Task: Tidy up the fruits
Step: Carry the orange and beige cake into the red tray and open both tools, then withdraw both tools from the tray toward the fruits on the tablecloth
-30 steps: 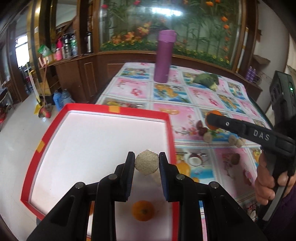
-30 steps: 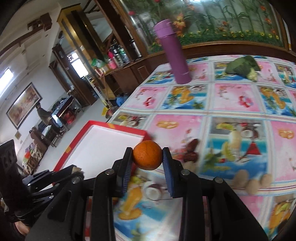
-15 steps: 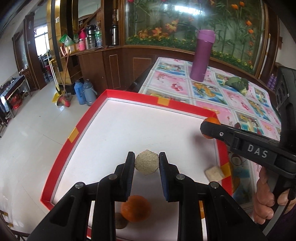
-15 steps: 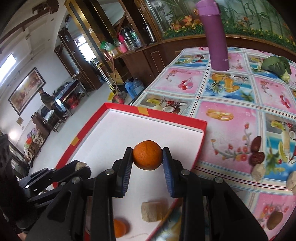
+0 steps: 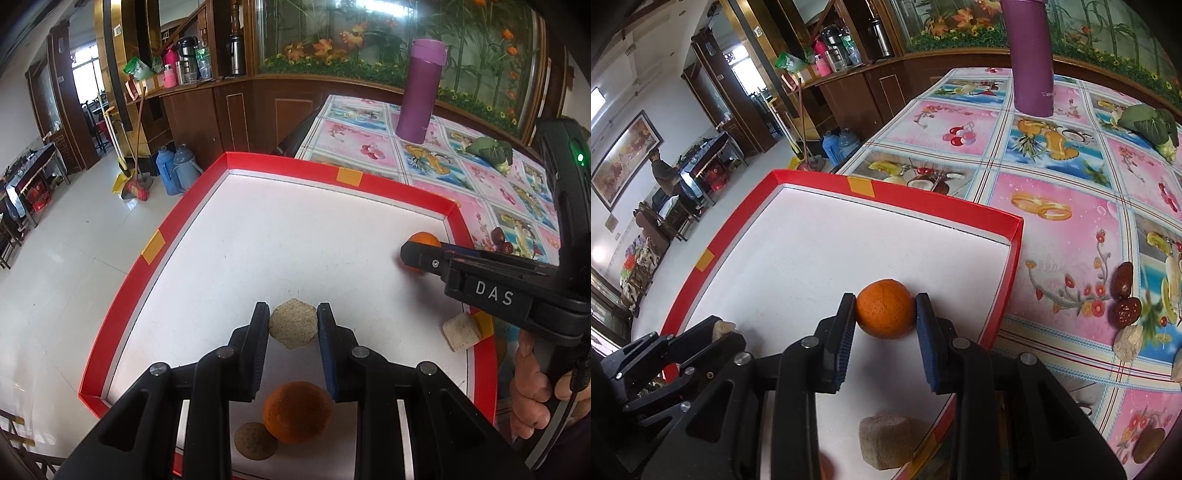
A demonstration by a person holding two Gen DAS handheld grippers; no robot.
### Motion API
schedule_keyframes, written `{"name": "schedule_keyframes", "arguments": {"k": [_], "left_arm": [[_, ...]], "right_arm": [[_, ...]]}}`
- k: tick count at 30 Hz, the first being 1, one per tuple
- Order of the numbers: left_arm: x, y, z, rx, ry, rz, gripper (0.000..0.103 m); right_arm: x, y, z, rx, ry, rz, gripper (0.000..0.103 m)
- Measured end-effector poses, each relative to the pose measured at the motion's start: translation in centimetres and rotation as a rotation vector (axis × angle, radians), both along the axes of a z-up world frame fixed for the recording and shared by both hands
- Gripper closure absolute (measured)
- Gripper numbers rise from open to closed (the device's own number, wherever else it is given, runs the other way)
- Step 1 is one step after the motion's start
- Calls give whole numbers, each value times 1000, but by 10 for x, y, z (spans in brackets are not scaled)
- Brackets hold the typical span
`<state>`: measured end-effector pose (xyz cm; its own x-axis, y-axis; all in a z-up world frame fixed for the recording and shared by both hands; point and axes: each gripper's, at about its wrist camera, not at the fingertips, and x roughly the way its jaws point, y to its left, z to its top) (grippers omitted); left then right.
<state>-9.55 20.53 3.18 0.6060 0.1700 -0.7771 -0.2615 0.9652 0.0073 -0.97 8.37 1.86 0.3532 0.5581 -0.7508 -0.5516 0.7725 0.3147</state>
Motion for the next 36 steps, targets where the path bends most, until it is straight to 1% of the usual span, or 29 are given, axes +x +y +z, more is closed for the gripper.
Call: {"name": "schedule_keyframes", "arguments": {"k": [3, 4, 5, 6, 7, 8, 9, 10, 13, 14, 16, 19, 24, 27, 36], "left_arm": [[0, 0, -3, 2, 19, 9, 77], [0, 1, -3, -1, 23, 12, 74], [-1, 2, -3, -5, 29, 19, 65], [-2, 2, -3, -7, 31, 27, 59], [-2, 2, -2, -4, 28, 33, 51], [-3, 2, 0, 2, 25, 38, 46], [-4, 1, 1, 6, 24, 43, 43], [-5, 1, 3, 7, 20, 48, 38], [-8, -4, 11, 31, 3, 56, 34], [-9, -6, 14, 43, -1, 61, 29], [-11, -10, 18, 59, -15, 66, 26], [-11, -19, 26, 93, -25, 70, 24], [-8, -37, 33, 120, -30, 48, 24], [-4, -51, 35, 142, -28, 24, 23], [4, -87, 38, 190, -23, -53, 23]], "right_arm": [[0, 0, -1, -3, 5, 2, 68], [1, -1, -1, -4, 12, 4, 67], [0, -1, 0, 0, 22, 7, 67], [1, -3, 0, 10, 30, 8, 67], [2, -6, 2, 25, 34, 7, 65], [2, -9, 4, 41, 36, 3, 62], [3, -14, 8, 62, 37, -1, 55], [4, -18, 11, 82, 37, -7, 48], [7, -35, 21, 158, 38, -37, 46], [8, -39, 22, 176, 43, -44, 46], [10, -47, 25, 199, 52, -64, 46], [12, -58, 27, 204, 52, -84, 46], [13, -83, 31, 201, 34, -109, 46], [15, -101, 35, 202, 16, -131, 46], [21, -153, 42, 228, 3, -208, 46]]}}
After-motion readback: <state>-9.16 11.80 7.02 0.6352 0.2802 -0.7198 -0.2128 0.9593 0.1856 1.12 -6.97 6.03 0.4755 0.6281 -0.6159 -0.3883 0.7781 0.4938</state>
